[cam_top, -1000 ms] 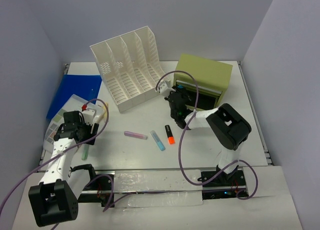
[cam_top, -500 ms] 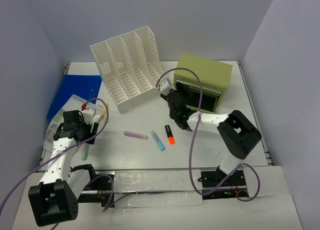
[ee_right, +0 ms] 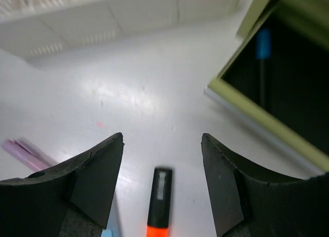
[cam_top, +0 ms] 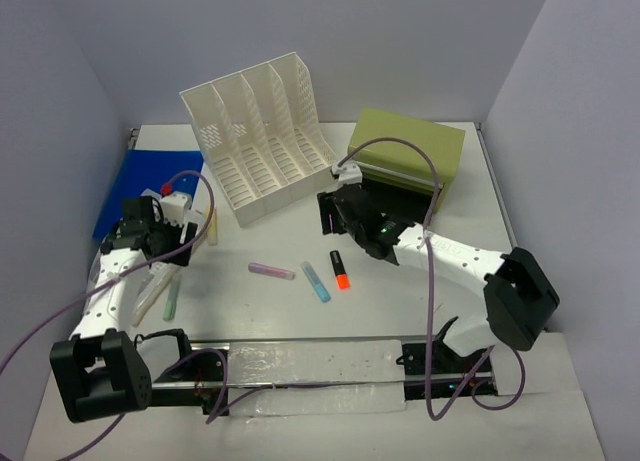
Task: Organize the desk
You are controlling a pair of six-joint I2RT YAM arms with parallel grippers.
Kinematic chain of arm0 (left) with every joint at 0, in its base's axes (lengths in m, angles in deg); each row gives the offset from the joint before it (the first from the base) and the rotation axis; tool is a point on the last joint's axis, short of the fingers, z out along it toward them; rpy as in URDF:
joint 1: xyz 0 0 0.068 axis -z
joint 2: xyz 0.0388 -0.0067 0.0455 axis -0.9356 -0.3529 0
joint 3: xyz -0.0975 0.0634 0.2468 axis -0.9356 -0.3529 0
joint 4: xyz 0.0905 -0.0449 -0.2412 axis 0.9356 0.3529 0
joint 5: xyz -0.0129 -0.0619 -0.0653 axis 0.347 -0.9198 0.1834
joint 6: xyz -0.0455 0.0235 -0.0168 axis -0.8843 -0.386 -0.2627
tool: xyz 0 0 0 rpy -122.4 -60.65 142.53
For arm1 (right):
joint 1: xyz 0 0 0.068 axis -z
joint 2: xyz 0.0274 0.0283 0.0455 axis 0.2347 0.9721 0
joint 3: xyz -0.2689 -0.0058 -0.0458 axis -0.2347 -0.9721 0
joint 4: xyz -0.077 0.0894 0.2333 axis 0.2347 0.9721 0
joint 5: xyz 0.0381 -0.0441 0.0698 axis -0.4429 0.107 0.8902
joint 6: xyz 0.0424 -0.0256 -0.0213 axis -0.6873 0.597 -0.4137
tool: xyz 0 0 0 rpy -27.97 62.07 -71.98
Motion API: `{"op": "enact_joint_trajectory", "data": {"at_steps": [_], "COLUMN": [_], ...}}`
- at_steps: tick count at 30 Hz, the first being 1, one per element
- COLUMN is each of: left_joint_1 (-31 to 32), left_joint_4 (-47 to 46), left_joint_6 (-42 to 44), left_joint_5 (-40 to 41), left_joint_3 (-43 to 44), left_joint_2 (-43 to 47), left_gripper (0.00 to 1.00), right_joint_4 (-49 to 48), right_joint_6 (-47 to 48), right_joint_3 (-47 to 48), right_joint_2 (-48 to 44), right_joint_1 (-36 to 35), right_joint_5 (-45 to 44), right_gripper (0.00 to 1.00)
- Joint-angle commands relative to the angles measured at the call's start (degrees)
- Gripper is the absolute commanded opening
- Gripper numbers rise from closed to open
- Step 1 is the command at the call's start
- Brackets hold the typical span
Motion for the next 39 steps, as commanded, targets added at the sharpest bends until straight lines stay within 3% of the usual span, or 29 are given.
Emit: {"op": "enact_joint_trajectory", "data": {"at_steps": [1,9,13,24,29,39], "left_joint_1": [-0.25,0.01,0.01,-0.58,-0.78,-1.10], "left_joint_4": [-0.11,-0.21,0.73,4.20,6.96,3.20], "left_joint_6": [-1.82,-1.56,-0.63,3.75,7.70,12.07], "left_joint_5": [-6.85,-0.61,5.42,10.47,4.27,8.20], "left_joint_3": [6.32,5.16,0.47,-9.31,-6.43,-7.85], "left_joint_2": [-3.10,-4.90,-1.24,9.88,4.94,-6.38], "left_gripper": [0.80,0.78,0.78,0.83,0.71,0.57], "right_joint_4": [8.90,8.55,8.40,17.46,21.32,26.14], "right_joint_6": [-10.56,-12.75,-12.73,-12.84,-14.16,-13.96], "right_joint_3": [-1.66,-4.31,-4.39,1.56,4.14,6.77], "right_joint_2": [4.41,7.20,8.69,12.44,13.55,14.04], "right_joint_1": [-1.60,-2.66,-2.84,-5.92,-7.41,-7.76], "right_joint_5": [2.40,2.25,2.80,-0.81,-4.29,-8.47], "right_gripper": [0.68,0.67,0.67,0.66,0.66,0.66]}}
